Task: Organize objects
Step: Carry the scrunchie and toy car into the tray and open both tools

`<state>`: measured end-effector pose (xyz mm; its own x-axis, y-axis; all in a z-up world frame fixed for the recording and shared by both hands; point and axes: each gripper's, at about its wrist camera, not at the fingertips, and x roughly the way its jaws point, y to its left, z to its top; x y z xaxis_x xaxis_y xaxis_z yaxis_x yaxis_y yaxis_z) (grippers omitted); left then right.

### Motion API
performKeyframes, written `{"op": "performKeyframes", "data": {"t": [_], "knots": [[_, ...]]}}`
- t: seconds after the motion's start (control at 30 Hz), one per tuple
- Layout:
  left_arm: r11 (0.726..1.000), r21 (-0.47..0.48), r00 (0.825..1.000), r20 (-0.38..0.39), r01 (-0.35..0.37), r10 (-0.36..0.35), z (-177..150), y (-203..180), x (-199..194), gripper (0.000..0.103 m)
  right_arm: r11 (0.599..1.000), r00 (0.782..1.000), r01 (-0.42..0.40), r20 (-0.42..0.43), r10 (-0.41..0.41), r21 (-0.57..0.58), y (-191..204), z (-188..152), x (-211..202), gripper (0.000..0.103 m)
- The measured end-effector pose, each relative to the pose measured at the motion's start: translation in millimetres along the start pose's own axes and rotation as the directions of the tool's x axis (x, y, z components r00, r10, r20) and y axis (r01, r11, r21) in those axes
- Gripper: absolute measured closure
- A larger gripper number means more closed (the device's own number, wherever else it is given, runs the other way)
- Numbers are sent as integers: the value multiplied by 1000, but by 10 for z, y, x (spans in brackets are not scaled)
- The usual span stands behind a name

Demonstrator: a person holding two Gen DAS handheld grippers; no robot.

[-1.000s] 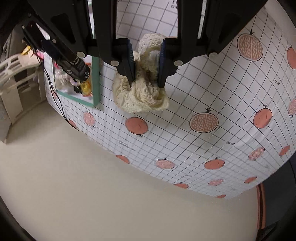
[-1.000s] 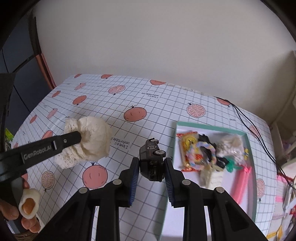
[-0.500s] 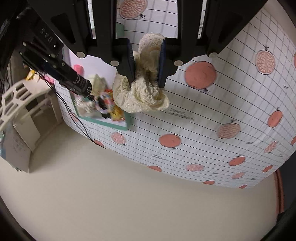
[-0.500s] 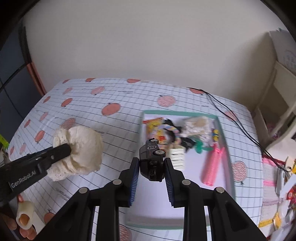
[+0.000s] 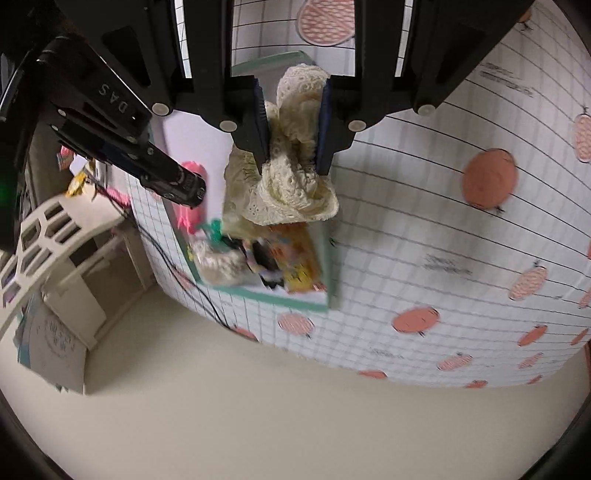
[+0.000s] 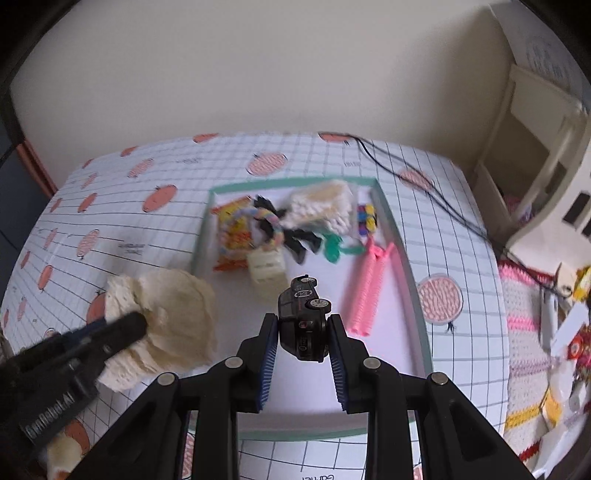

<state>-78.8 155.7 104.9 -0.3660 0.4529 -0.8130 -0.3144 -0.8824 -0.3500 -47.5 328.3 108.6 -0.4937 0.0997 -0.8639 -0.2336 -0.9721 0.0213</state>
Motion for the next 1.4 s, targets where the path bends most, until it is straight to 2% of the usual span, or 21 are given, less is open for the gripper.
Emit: {"op": "performKeyframes", "data": {"t": [0.23, 0.37, 0.73, 1.03, 1.27, 1.33, 1.4], "knots": [[999, 43, 998, -57, 12, -10, -85, -159, 288, 78, 998, 999, -4, -34, 6, 64, -215, -31, 166, 74], [997, 73, 997, -81, -3, 9, -130, -210, 412, 77, 994, 999, -22, -44, 27, 107, -327, -56, 230, 74], [995, 81, 985, -162, -51, 64, -196, -168, 636, 77, 996, 984, 26, -176, -10, 86, -406, -224, 460, 74], [989, 132, 985, -148, -67, 86, -168, -278, 703, 76, 995, 973, 36, -232, -12, 97, -434, -313, 585, 74], [991, 126, 985, -156, -49, 69, -168, -269, 752, 73, 996, 974, 26, -228, -5, 91, -420, -333, 592, 72], [992, 120, 986, -158, -41, 60, -170, -275, 748, 71, 995, 975, 23, -224, -2, 94, -418, -340, 584, 72], [993, 117, 986, -162, -28, 47, -175, -295, 741, 64, 995, 974, 20, -228, 2, 94, -407, -344, 583, 70]]}}
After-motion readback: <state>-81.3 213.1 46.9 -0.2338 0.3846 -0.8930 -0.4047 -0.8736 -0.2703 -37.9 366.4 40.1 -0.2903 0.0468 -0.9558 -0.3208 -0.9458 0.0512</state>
